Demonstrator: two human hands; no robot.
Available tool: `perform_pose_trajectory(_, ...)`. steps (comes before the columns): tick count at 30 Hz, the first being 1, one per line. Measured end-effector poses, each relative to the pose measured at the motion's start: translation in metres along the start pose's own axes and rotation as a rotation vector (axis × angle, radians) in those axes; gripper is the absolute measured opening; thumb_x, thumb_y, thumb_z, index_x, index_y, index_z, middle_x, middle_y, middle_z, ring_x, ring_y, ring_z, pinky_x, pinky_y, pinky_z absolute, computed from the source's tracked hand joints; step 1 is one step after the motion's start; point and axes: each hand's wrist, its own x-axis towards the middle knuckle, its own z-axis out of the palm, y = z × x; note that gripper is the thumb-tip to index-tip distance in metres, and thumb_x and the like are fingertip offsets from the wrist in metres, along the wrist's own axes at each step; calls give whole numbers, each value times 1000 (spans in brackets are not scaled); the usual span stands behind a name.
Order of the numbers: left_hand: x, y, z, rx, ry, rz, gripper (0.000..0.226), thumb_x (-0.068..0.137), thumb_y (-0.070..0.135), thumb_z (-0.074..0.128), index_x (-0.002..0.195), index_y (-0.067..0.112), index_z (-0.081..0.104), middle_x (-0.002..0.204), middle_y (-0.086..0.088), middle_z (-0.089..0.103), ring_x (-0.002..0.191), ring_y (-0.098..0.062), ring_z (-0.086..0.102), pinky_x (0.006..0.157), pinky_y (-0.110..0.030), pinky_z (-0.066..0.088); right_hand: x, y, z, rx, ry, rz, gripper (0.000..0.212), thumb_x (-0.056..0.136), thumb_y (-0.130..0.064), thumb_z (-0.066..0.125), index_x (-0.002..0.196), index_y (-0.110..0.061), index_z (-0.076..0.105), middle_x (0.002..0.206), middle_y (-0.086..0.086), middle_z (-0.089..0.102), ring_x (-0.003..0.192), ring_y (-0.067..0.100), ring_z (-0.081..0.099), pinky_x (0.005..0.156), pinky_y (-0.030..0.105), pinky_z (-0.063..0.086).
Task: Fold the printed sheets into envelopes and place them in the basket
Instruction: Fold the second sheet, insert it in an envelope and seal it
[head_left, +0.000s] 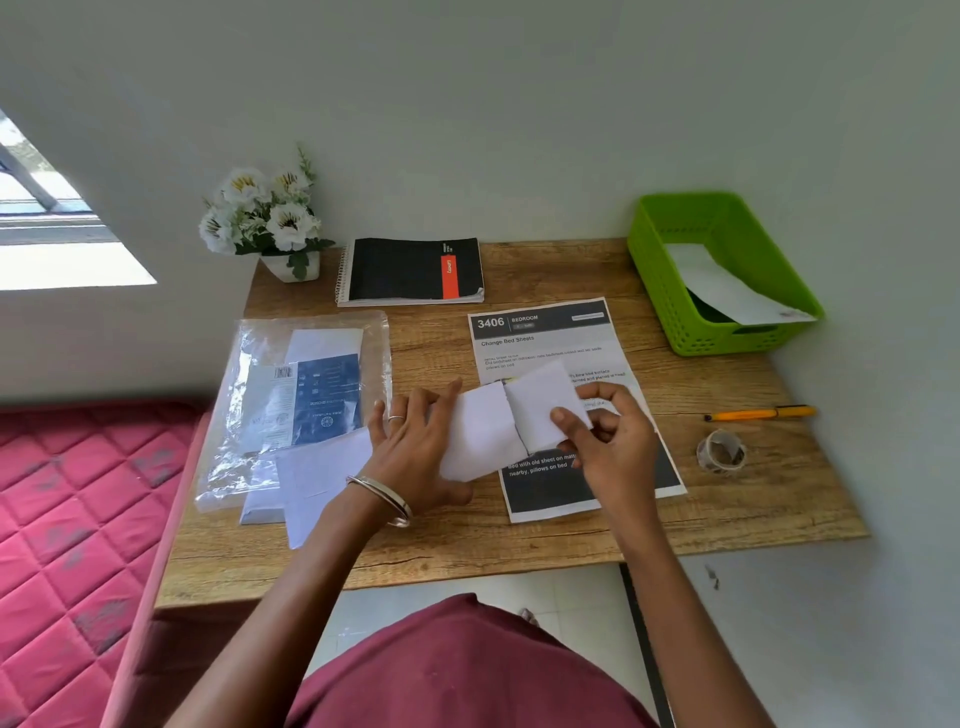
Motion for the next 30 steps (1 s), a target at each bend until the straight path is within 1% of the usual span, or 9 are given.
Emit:
perform_pose_trajectory(4, 0, 1, -1, -3, -2, 8, 119, 60, 54, 72, 147, 22, -3, 128, -4, 26, 123, -25, 21, 112, -54, 2, -6, 9, 11, -198, -13, -138, 17, 87, -30, 65, 102, -22, 66, 83, -4, 67, 77, 4, 61, 60, 14, 47)
perform_pose_trajectory(7, 1, 3, -1, 7, 6, 15, 119, 59, 55, 71, 147, 21, -3, 127, -4, 27, 120, -24, 22, 111, -53, 7, -9, 14, 17, -269, -76, -223, 29, 87, -41, 58, 104, -21, 70, 99, -5, 58, 94, 7, 53, 64, 13, 47)
perform_pose_trajectory(13, -1, 6, 0, 9, 35, 52, 120, 58, 60, 64, 147, 19, -5, 125, -5, 28, 119, -24, 24, 109, -47, 10, -9, 11, 22, -290, -276, -92, 43, 73, -73, 48, 96, -41, 67, 128, -7, 37, 116, 11, 27, 86, 22, 48)
perform_pose_trajectory(15, -2, 9, -1, 9, 31, 64, 119, 58, 61, 61, 147, 19, -7, 126, -5, 27, 120, -24, 23, 108, -46, 10, -8, 7, 22, -328, -351, -42, 57, 70, -77, 47, 103, -36, 69, 136, -8, 32, 123, 10, 22, 96, 24, 40)
perform_pose_trajectory(18, -3, 11, -2, 4, 25, 59, 121, 62, 58, 67, 146, 19, -10, 129, -6, 24, 122, -23, 19, 110, -46, 9, -4, 2, 21, -394, -432, 36, 58, 70, -63, 54, 110, -24, 69, 142, -7, 26, 128, 11, 18, 102, 30, 33)
perform_pose_trajectory(20, -4, 10, -3, 7, 24, 54, 122, 63, 59, 68, 146, 19, -12, 130, -6, 23, 122, -22, 18, 110, -45, 9, -4, -1, 18, -334, -467, 63, 49, 70, -58, 61, 107, -27, 69, 141, -8, 31, 128, 9, 26, 99, 31, 40)
perform_pose_trajectory(24, -3, 12, -4, -10, -25, 48, 127, 58, 72, 65, 146, 22, -13, 131, -4, 25, 120, -21, 22, 106, -45, 18, -7, -3, 13, -25, -372, 99, 24, 77, -21, 76, 100, -26, 69, 107, -2, 66, 96, 15, 64, 71, 28, 57)
perform_pose_trajectory(27, 2, 17, -8, -172, -6, -3, 96, 75, 57, 64, 147, 28, 8, 133, -2, 39, 118, -22, 34, 98, -40, 26, -7, -2, 12, 82, -175, 94, 35, 78, -4, 74, 105, -21, 62, 95, 2, 70, 73, 19, 65, 55, 30, 56)
perform_pose_trajectory(30, 6, 18, -12, -415, 145, -46, 53, 87, 31, 60, 137, 24, 42, 119, -3, 60, 102, -20, 54, 84, -31, 41, -6, -2, 11, 166, -75, 86, 48, 78, -2, 74, 116, -19, 51, 94, 6, 69, 72, 20, 69, 57, 34, 57)
